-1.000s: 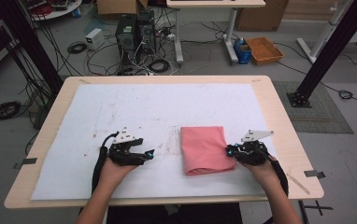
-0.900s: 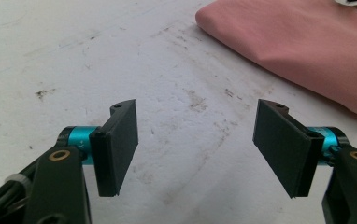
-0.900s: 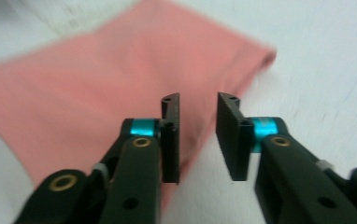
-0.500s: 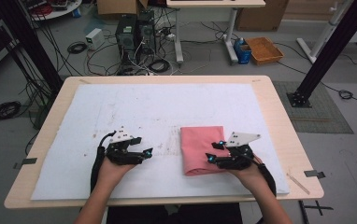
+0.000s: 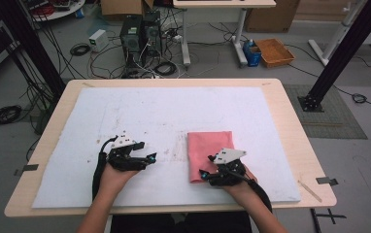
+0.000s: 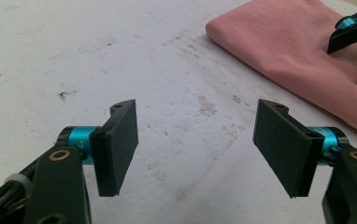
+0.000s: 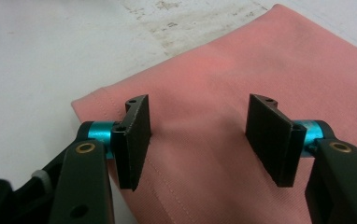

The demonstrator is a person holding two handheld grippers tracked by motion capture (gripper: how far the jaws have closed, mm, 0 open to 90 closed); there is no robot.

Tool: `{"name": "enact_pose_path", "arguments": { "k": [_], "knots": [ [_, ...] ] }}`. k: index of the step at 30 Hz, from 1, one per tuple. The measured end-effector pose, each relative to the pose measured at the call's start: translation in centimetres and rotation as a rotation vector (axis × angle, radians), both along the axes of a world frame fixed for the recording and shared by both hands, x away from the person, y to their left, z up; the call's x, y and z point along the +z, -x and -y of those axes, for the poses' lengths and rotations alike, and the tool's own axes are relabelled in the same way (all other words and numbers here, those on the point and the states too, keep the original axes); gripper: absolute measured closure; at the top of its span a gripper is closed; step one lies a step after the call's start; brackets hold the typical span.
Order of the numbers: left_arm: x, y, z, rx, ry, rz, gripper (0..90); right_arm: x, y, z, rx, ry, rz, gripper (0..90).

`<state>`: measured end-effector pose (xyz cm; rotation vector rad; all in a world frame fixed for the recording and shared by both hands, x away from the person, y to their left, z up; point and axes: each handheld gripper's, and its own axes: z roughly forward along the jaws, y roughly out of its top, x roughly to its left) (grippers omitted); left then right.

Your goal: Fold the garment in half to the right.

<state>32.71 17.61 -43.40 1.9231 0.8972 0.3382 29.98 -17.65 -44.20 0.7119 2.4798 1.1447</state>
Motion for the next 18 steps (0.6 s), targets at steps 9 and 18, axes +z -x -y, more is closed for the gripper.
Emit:
{"name": "enact_pose_path", "arguments": {
  "k": [9,18],
  "knots": [
    [0.0,-0.2,-0.3,0.008,0.007,-0.003,31.0,3.1,-2.0,4.4,-0.106,-0.057,-0.046,37.7],
    [0.0,-0.3,-0.3,0.012,0.008,-0.004,31.0,2.6,-8.6,8.9,-0.291,-0.137,-0.081,44.8]
  ]
}}
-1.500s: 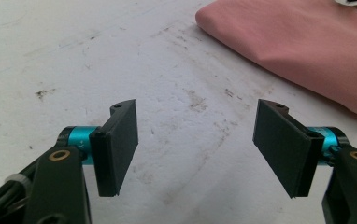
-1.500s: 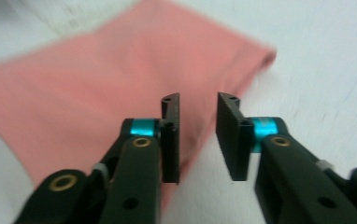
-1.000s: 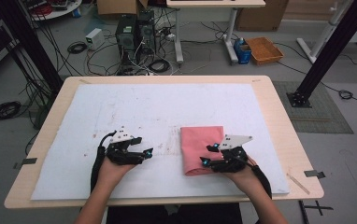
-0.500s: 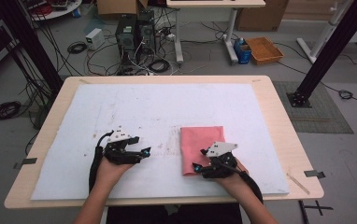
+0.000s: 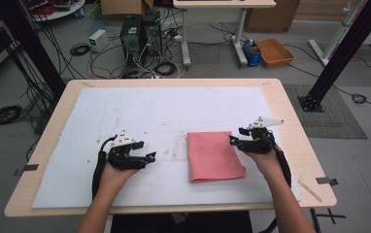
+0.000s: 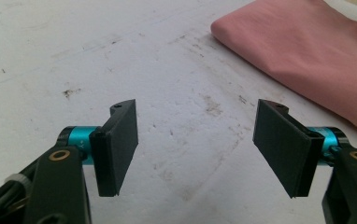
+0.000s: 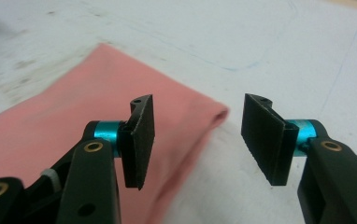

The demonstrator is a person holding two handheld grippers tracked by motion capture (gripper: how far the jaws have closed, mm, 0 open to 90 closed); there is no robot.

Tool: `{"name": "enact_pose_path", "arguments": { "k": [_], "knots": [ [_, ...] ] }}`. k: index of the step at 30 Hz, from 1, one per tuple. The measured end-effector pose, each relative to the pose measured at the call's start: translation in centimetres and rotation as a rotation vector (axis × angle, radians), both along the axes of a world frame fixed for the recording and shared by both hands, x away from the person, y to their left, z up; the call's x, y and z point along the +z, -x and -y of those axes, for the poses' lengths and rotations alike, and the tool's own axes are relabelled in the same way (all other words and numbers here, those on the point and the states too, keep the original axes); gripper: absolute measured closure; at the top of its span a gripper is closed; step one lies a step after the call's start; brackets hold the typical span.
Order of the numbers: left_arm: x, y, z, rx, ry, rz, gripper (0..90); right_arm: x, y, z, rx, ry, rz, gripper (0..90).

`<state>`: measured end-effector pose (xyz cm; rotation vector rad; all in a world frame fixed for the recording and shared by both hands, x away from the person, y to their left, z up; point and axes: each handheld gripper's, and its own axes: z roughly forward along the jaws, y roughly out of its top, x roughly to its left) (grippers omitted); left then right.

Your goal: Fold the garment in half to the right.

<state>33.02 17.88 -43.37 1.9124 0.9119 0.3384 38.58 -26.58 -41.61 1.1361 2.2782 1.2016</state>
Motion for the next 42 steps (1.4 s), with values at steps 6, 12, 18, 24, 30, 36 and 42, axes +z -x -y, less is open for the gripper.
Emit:
{"name": "enact_pose_path", "arguments": {
  "k": [6,12,18,24,30,36,42],
  "knots": [
    [-0.2,-0.1,-0.2,0.004,-0.001,-0.009,31.1,-1.3,-3.3,-0.9,0.039,0.034,-0.079,63.5],
    [-0.2,-0.1,-0.5,0.005,0.003,-0.009,31.0,-1.4,-3.4,-1.5,0.054,0.082,-0.056,86.0],
    [-0.3,0.0,-0.2,-0.003,-0.002,-0.008,31.0,-1.4,-3.4,-1.1,0.029,0.081,-0.037,86.1],
    [-0.4,0.0,-0.2,-0.001,-0.004,-0.01,31.0,-2.1,-2.8,-0.6,-0.012,0.062,-0.039,61.7],
    [-0.4,0.0,-0.2,-0.001,-0.003,-0.008,31.0,-1.3,-0.6,0.5,0.005,-0.011,-0.004,41.5],
    [-0.1,0.1,0.0,-0.008,-0.007,0.003,30.5,-1.0,0.9,1.3,0.022,-0.06,0.023,30.0],
    [-0.2,0.2,0.1,-0.013,-0.018,0.001,30.2,-1.0,0.9,2.3,0.014,-0.087,0.018,23.9]
  ]
}}
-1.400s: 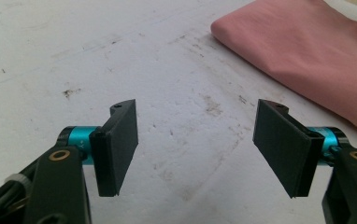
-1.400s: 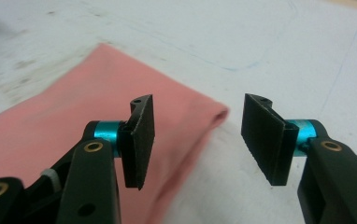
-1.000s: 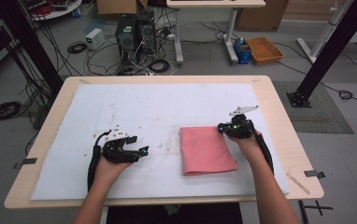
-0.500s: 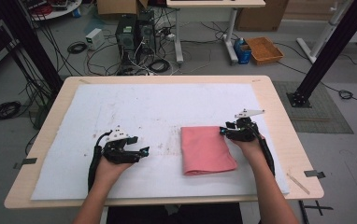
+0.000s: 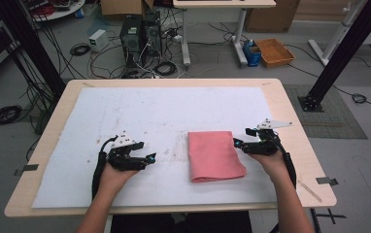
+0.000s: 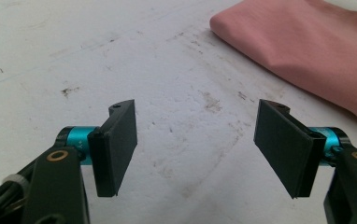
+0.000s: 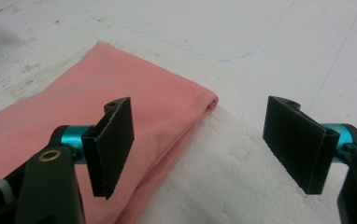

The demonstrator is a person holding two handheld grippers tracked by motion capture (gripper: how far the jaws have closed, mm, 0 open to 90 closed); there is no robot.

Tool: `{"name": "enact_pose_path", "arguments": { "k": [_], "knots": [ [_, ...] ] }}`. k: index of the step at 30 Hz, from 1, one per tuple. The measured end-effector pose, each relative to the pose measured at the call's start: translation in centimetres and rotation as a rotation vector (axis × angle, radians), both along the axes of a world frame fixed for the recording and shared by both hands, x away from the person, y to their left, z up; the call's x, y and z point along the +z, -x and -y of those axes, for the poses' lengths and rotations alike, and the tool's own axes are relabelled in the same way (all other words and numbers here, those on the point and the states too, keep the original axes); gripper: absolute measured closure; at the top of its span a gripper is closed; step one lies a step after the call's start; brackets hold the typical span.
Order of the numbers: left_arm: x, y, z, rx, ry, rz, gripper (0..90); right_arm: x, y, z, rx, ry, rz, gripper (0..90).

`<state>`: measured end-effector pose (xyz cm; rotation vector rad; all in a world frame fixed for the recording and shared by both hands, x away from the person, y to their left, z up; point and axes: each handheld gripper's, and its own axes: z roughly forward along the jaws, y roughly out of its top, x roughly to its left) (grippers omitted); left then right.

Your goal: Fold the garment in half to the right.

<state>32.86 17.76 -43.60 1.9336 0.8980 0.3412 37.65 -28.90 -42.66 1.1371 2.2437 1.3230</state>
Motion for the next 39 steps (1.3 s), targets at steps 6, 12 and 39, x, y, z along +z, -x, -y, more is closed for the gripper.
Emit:
{"name": "enact_pose_path", "arguments": {
  "k": [6,12,39],
  "knots": [
    [0.1,-0.1,-0.1,-0.005,0.008,0.005,29.3,-0.3,-0.2,0.0,-0.012,0.006,-0.011,21.7],
    [0.1,-0.1,-0.3,0.005,0.018,0.006,27.7,-0.4,-0.1,-0.4,-0.004,0.014,-0.014,21.4],
    [1.0,0.3,0.4,-0.052,0.043,0.045,24.0,0.8,0.4,-1.2,0.049,-0.027,0.025,20.6]
  ]
}}
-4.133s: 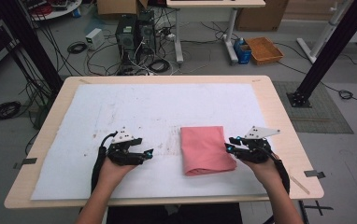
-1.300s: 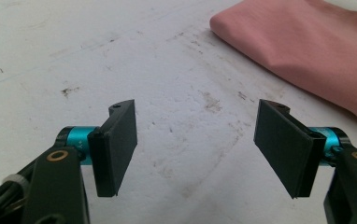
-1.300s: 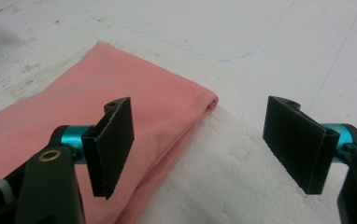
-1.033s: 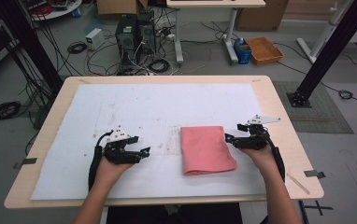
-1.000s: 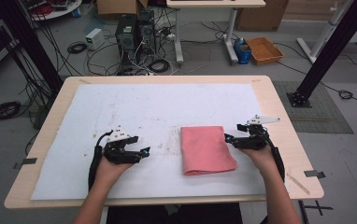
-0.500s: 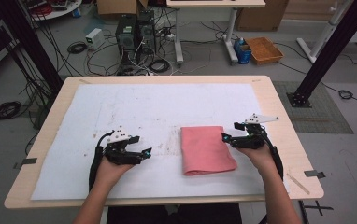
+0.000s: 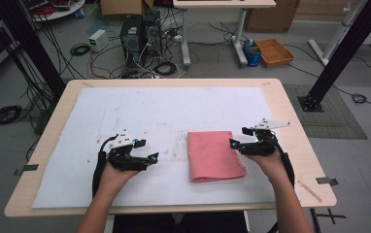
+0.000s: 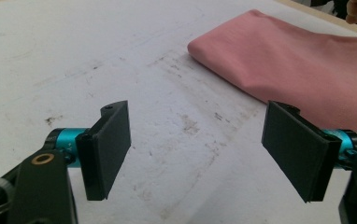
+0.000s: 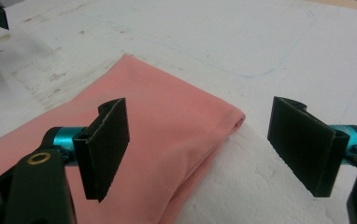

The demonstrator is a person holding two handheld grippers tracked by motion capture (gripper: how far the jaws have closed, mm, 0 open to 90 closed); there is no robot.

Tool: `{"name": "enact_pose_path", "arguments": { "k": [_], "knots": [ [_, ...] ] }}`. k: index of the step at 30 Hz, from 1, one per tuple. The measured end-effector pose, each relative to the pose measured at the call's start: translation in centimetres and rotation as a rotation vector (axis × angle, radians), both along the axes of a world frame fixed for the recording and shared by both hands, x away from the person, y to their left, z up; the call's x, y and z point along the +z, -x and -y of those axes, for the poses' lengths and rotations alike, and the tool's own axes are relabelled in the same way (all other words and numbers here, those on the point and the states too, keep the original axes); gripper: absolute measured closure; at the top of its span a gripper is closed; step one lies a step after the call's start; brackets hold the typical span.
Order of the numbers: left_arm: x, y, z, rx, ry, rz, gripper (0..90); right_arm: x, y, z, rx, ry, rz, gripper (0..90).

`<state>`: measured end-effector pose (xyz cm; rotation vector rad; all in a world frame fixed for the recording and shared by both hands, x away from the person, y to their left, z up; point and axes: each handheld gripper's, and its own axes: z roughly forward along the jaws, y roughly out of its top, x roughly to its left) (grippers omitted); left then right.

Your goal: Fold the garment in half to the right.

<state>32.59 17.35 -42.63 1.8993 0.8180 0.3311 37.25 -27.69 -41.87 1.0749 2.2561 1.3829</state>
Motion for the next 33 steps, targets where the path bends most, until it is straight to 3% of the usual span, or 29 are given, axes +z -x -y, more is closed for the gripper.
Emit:
{"name": "enact_pose_path", "arguments": {
  "k": [7,33],
  "knots": [
    [0.2,0.0,-0.8,0.015,0.013,0.016,24.0,0.1,-0.2,0.1,-0.011,0.018,0.008,20.6],
    [0.0,-0.3,-1.1,0.022,0.007,0.002,24.0,-0.5,-0.2,0.2,-0.021,0.027,-0.017,20.7]
  ]
}}
